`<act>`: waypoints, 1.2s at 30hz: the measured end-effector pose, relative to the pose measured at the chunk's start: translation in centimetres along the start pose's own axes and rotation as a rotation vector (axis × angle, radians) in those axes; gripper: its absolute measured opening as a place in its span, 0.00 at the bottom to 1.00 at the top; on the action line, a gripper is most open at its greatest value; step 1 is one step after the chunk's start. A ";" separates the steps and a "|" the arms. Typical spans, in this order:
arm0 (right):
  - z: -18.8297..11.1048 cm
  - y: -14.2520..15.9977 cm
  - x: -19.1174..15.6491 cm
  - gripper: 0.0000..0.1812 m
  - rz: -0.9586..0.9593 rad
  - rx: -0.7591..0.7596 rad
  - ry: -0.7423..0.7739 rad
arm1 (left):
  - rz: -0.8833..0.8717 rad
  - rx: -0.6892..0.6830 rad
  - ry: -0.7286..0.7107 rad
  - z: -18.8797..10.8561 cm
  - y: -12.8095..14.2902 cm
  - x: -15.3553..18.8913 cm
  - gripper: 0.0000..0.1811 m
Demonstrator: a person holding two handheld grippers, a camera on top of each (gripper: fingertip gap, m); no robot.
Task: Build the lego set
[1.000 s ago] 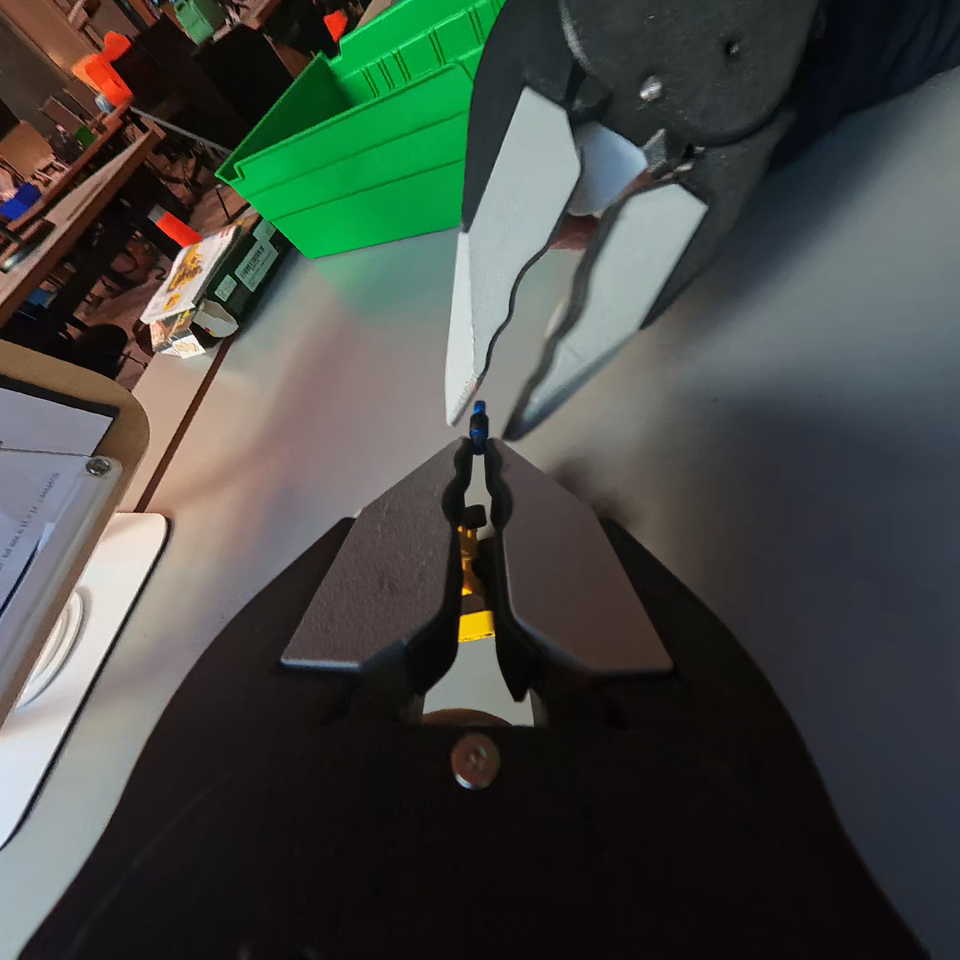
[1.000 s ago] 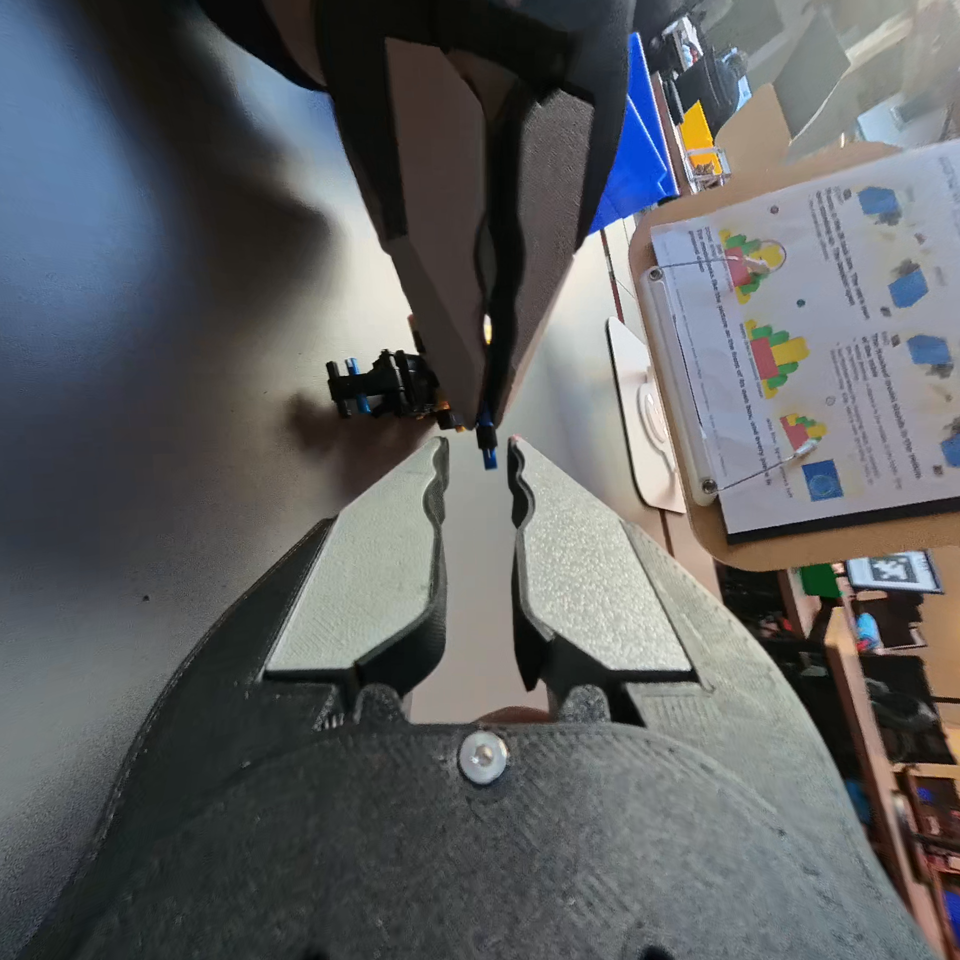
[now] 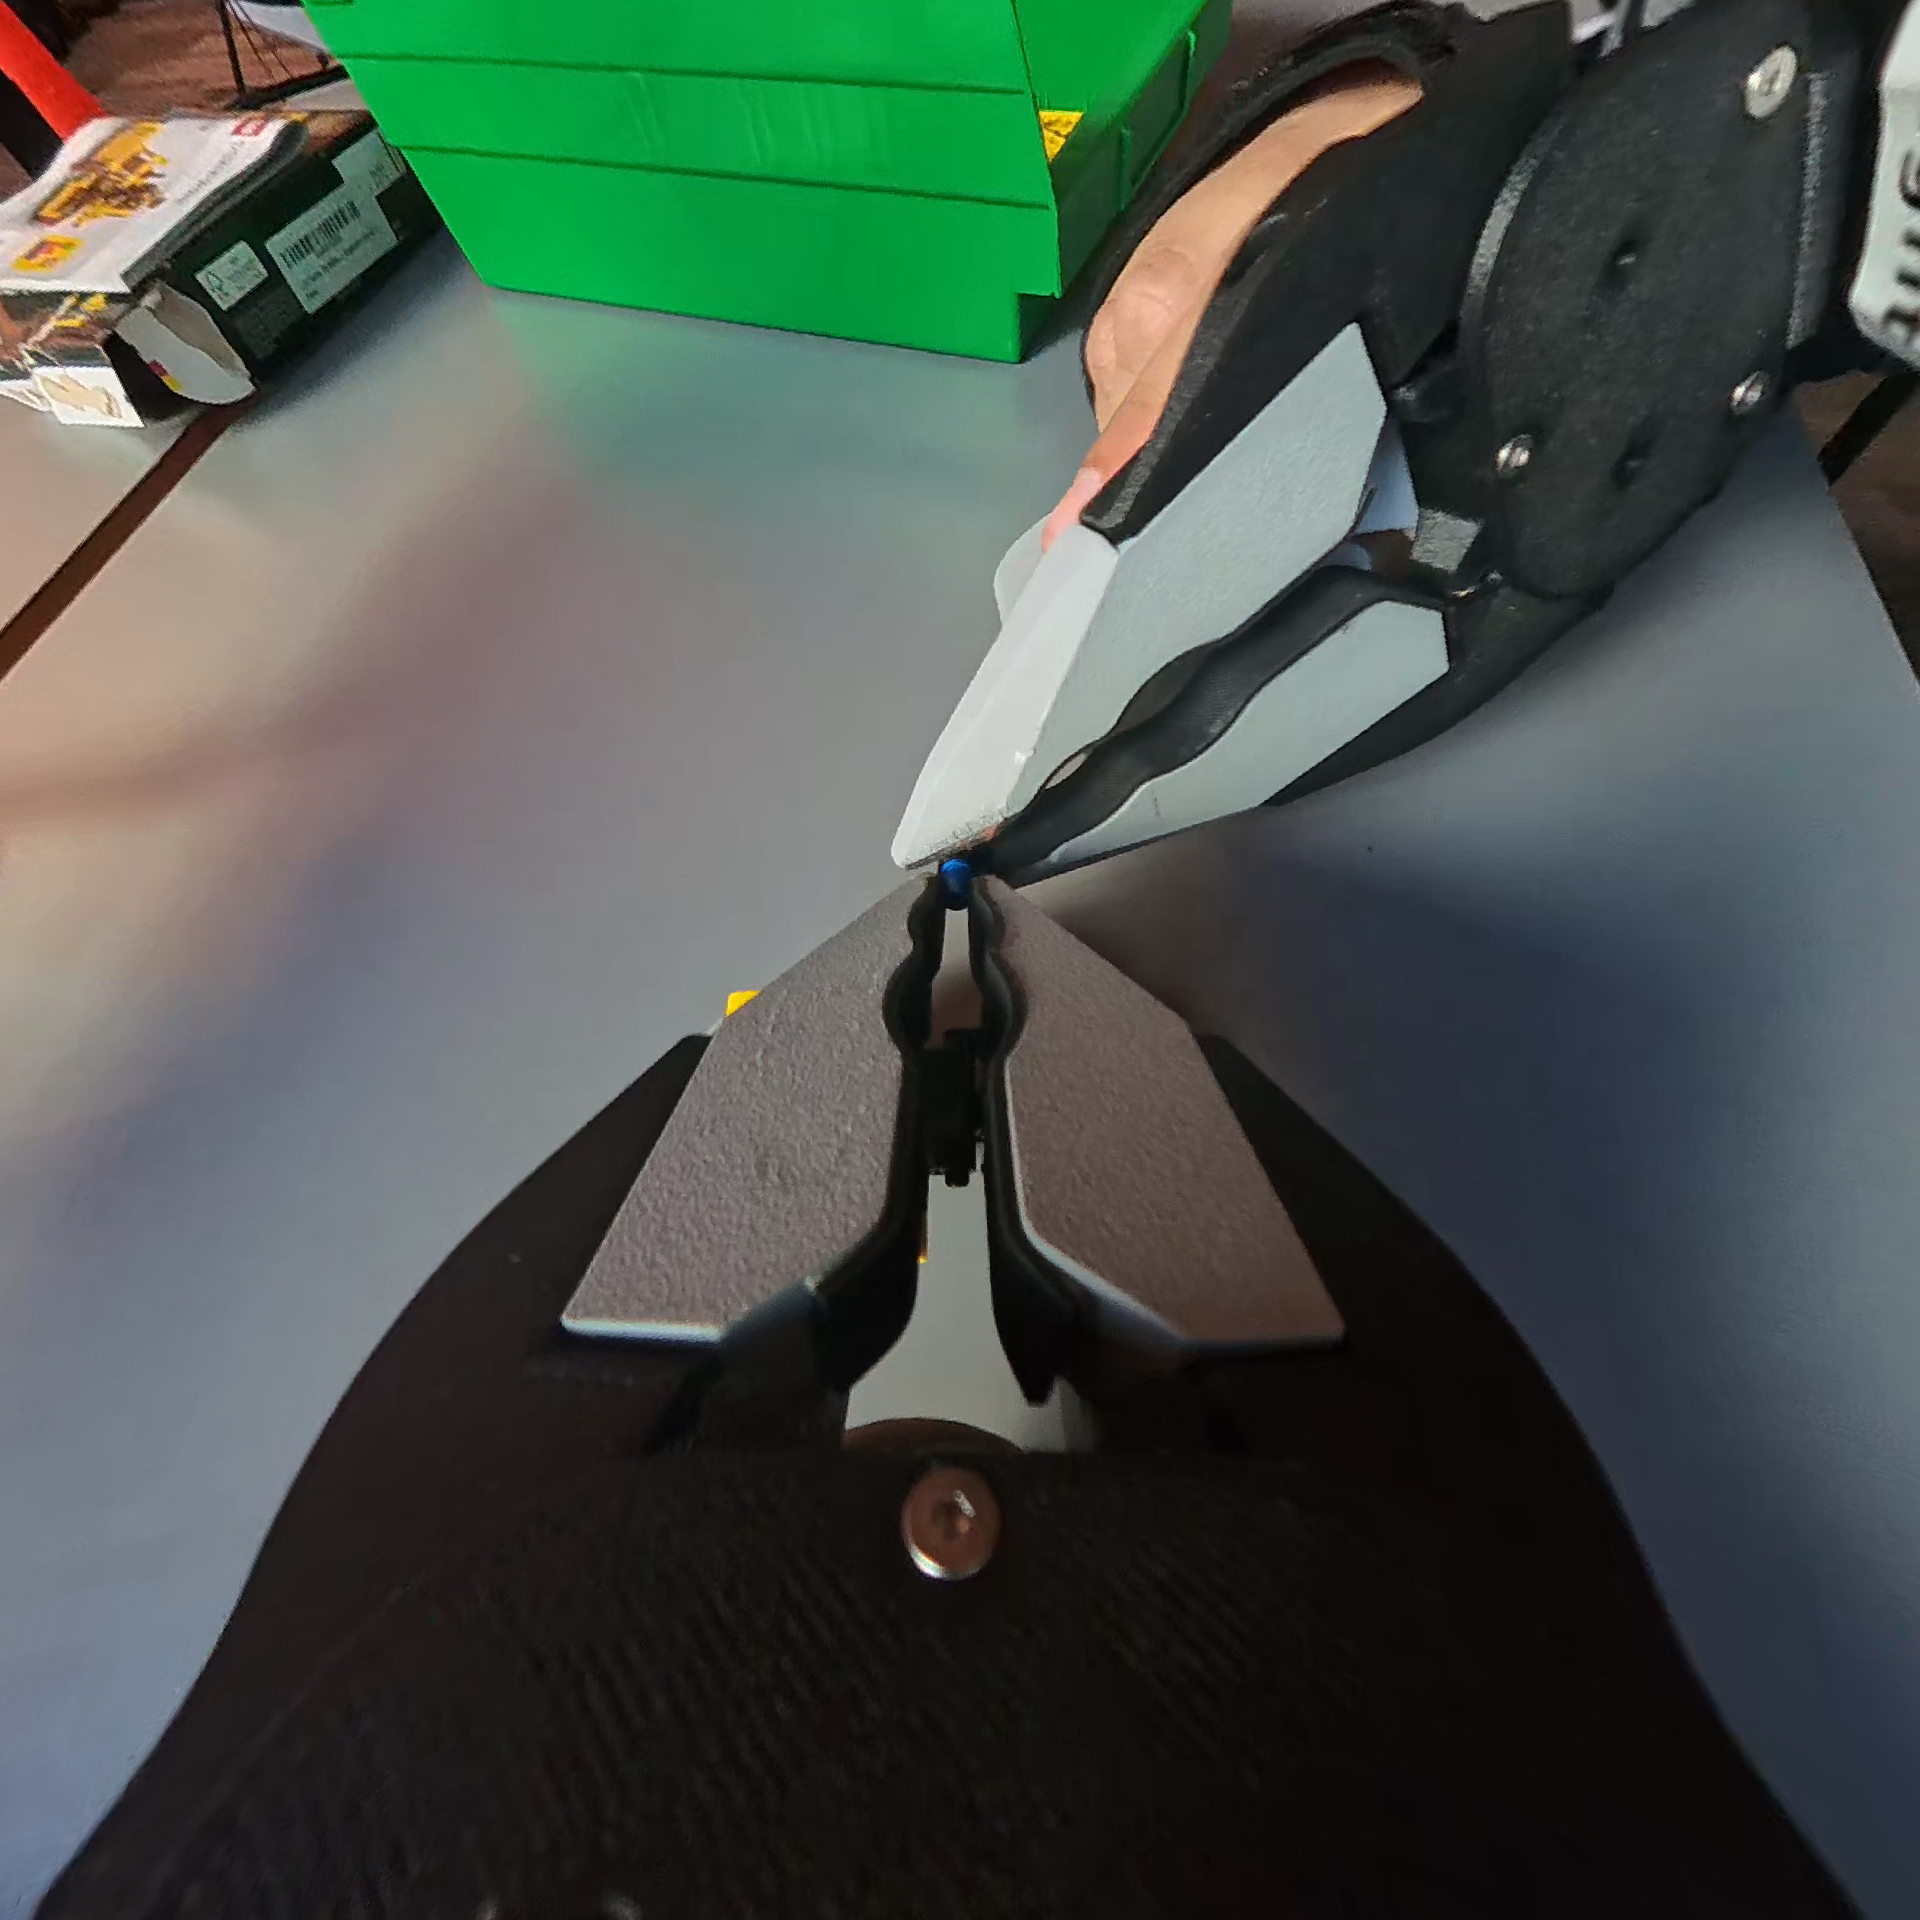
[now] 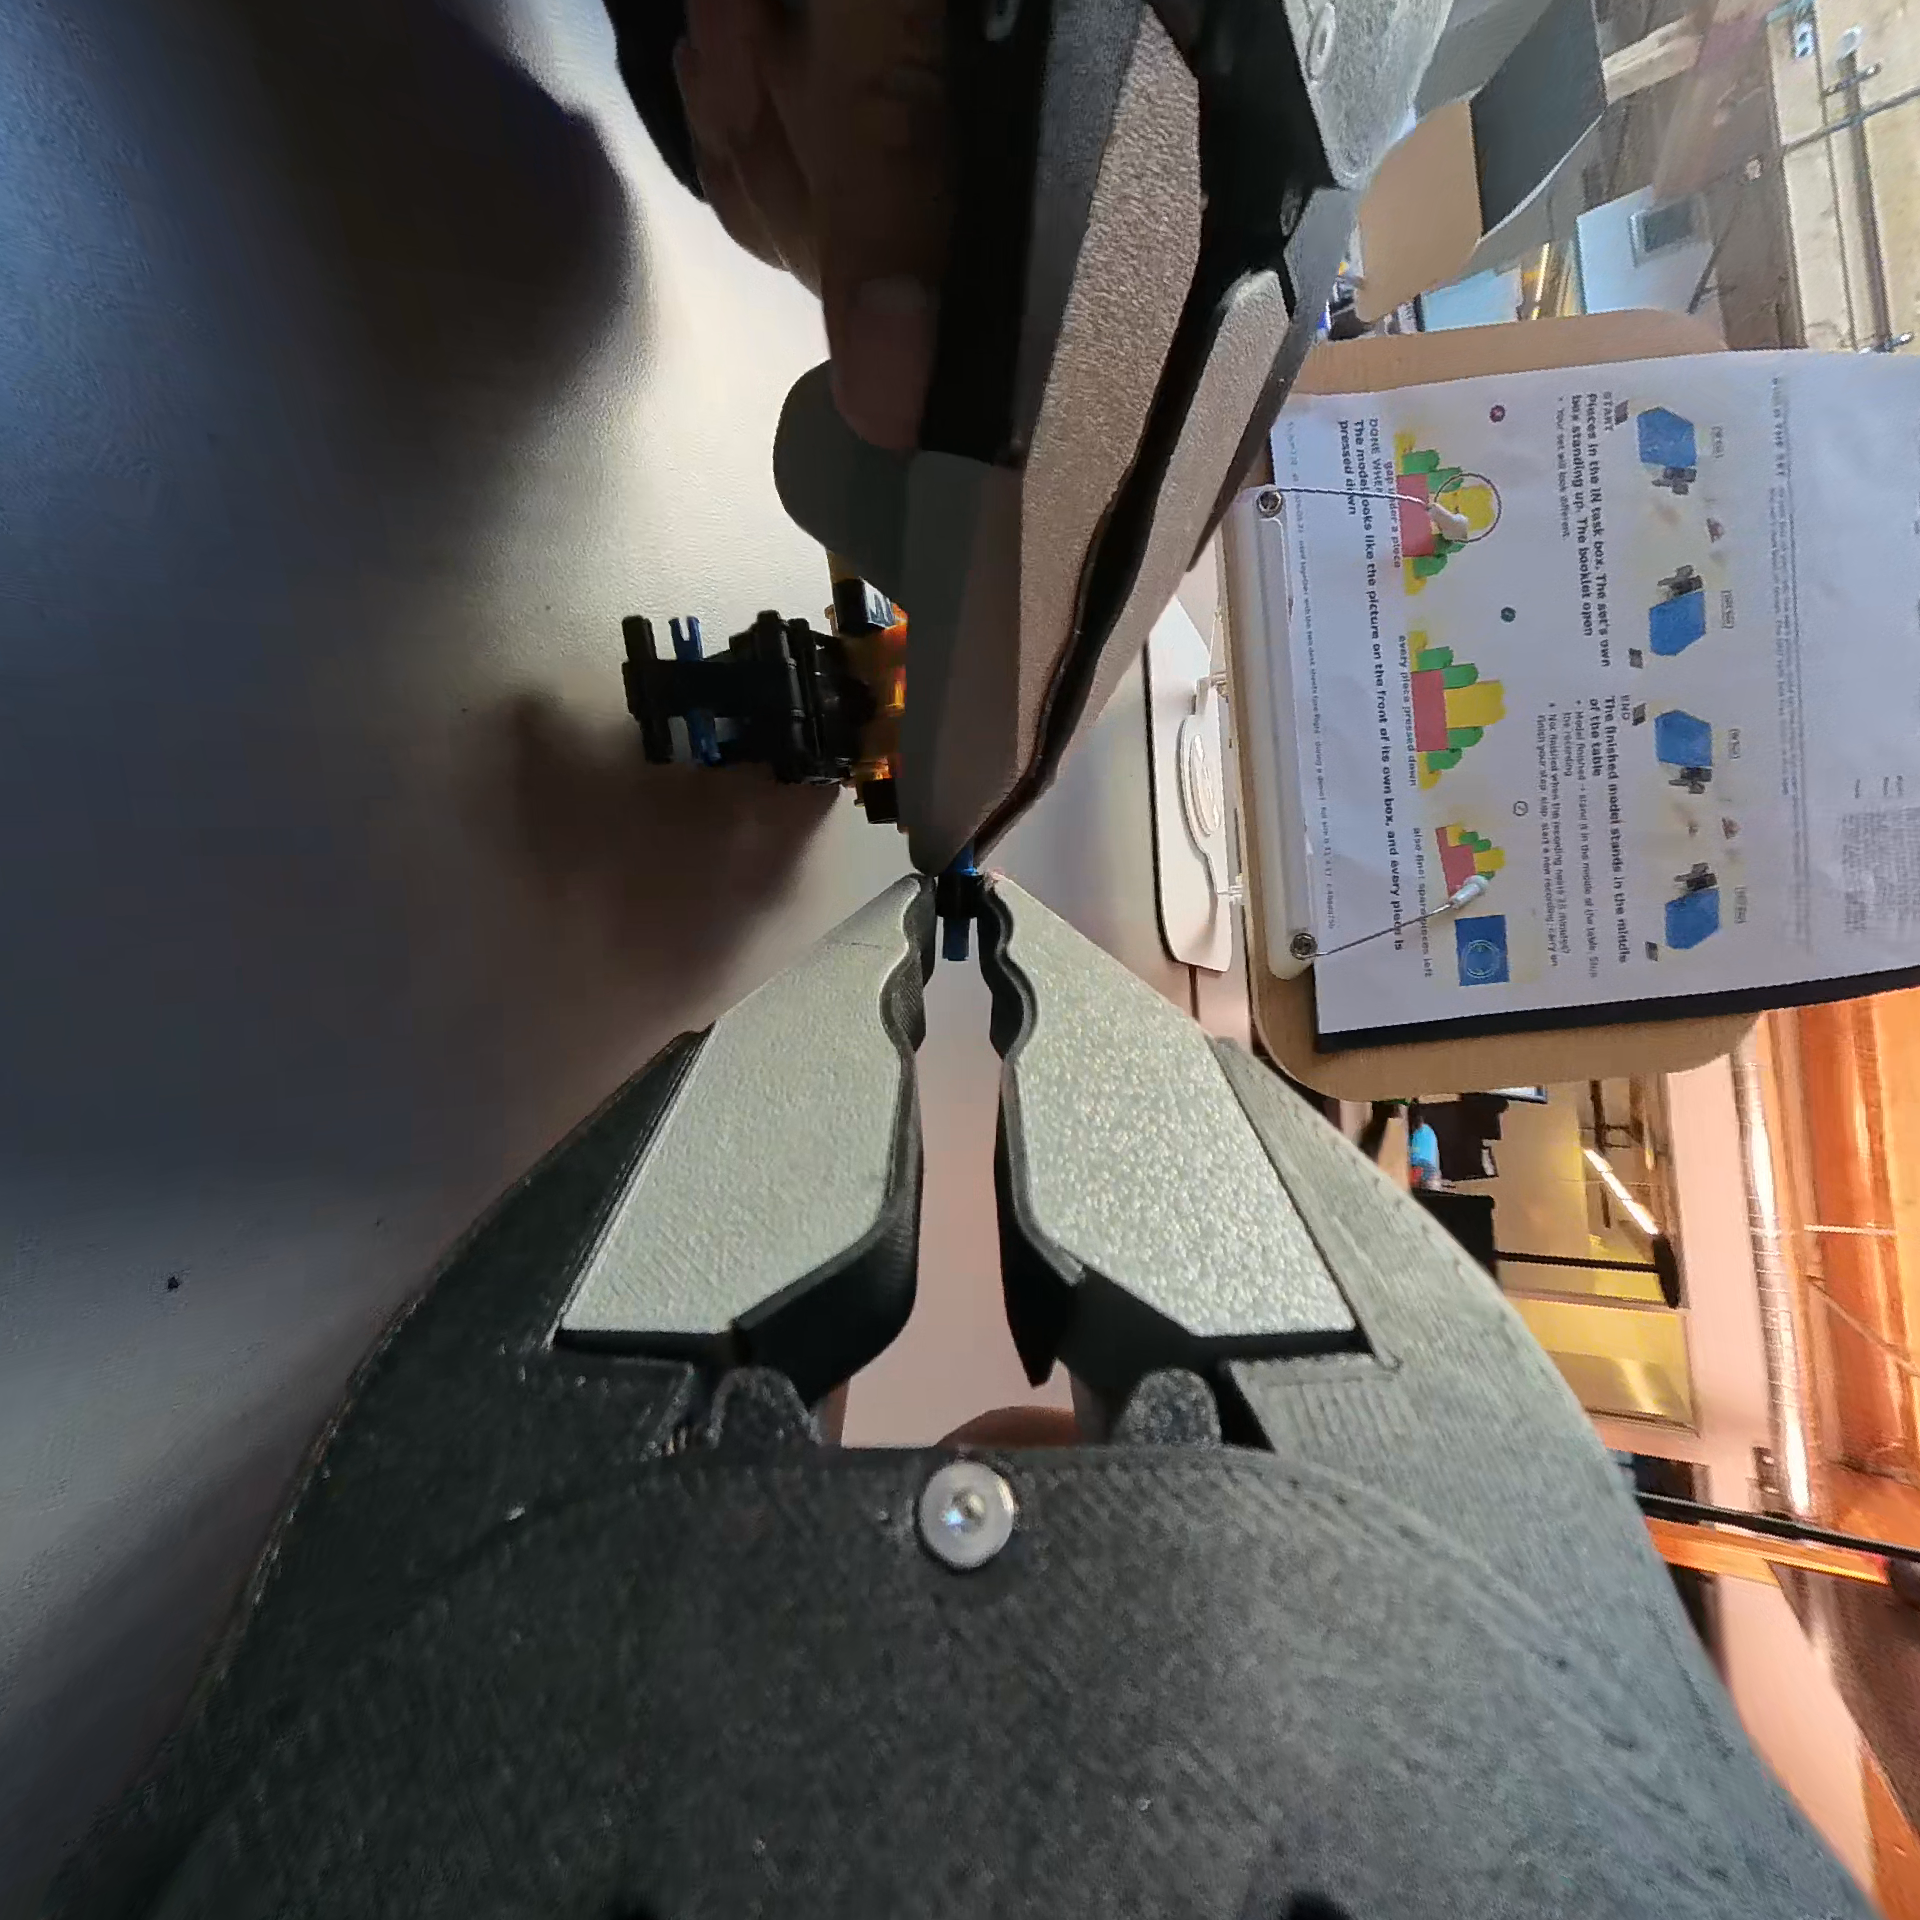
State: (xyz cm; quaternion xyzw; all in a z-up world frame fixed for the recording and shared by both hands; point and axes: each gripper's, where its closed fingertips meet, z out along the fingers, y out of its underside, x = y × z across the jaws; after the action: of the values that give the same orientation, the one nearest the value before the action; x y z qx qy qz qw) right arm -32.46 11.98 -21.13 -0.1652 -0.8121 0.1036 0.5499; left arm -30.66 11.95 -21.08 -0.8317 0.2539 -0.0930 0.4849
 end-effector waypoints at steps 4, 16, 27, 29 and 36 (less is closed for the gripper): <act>0.2 -0.1 0.1 0.03 -0.107 -0.043 0.049 | -0.043 0.002 0.024 0.0 0.0 0.1 0.00; -1.0 5.6 0.3 0.03 -0.127 -0.148 0.032 | 0.029 0.123 -0.104 -3.2 -1.7 -1.3 0.00; -2.2 2.6 3.3 0.03 0.122 0.119 0.078 | 0.101 0.077 -0.106 -0.3 -0.5 -0.2 0.01; -2.9 2.5 4.0 0.03 0.172 0.134 0.095 | 0.114 0.084 -0.131 -0.2 -0.5 -0.4 0.01; -16.1 13.4 19.2 0.02 0.529 -0.127 0.751 | 0.237 0.102 -0.210 -0.2 -0.8 -0.1 0.01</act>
State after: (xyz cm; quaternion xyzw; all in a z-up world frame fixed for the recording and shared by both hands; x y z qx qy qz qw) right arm -22.03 31.53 -3.29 -0.4262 -0.4912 0.1235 0.7495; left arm -30.53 12.14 -20.27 -0.7755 0.2930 0.0398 0.5578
